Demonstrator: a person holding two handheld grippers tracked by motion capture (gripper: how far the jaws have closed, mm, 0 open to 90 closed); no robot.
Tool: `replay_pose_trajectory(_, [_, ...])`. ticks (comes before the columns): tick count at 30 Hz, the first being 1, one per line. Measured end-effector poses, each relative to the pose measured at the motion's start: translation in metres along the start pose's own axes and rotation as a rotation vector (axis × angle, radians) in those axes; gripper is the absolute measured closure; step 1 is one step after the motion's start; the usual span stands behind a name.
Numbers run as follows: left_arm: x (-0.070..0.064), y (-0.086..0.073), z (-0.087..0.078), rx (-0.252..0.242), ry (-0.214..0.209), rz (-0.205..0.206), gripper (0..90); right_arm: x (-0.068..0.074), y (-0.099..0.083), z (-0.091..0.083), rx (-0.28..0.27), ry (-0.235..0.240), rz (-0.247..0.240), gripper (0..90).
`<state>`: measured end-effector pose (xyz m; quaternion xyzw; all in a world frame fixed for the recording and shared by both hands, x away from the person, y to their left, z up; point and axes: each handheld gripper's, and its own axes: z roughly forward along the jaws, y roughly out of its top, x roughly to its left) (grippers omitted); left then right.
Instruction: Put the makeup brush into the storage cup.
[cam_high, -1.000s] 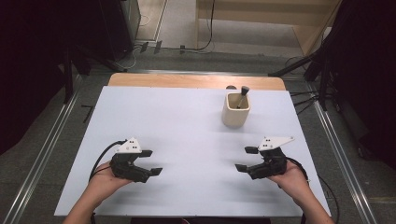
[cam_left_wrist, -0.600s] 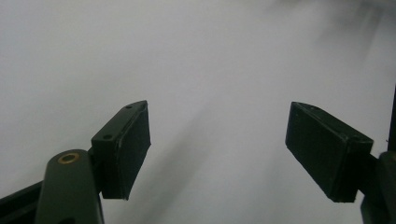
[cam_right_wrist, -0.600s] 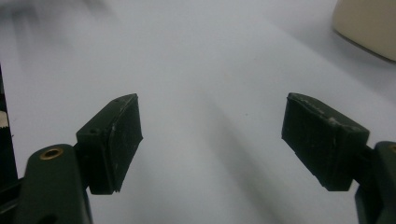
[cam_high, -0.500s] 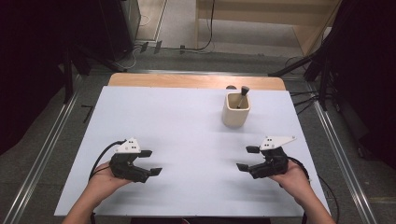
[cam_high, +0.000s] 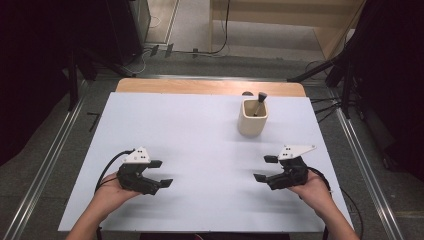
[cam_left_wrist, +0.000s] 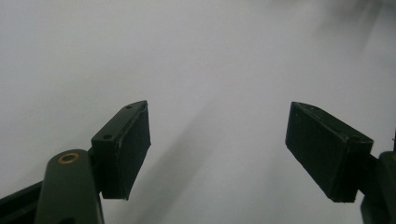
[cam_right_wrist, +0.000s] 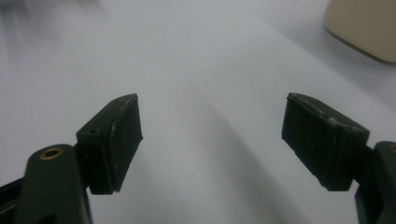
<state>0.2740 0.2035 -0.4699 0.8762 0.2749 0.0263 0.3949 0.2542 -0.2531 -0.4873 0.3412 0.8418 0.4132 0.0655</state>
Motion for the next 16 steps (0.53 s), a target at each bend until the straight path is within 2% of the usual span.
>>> replay_pose_trajectory(12, [0.0001,-0.0001,0.0004,0.006,0.001,0.001,22.9,0.0013,-0.0008,0.002,0.026,0.0,-0.005,21.1])
replay_pose_trajectory(16, [0.0001,-0.0001,0.0006,0.006,0.001,0.0,22.9,0.0001,-0.0025,0.0046,0.055,0.003,-0.015,20.5])
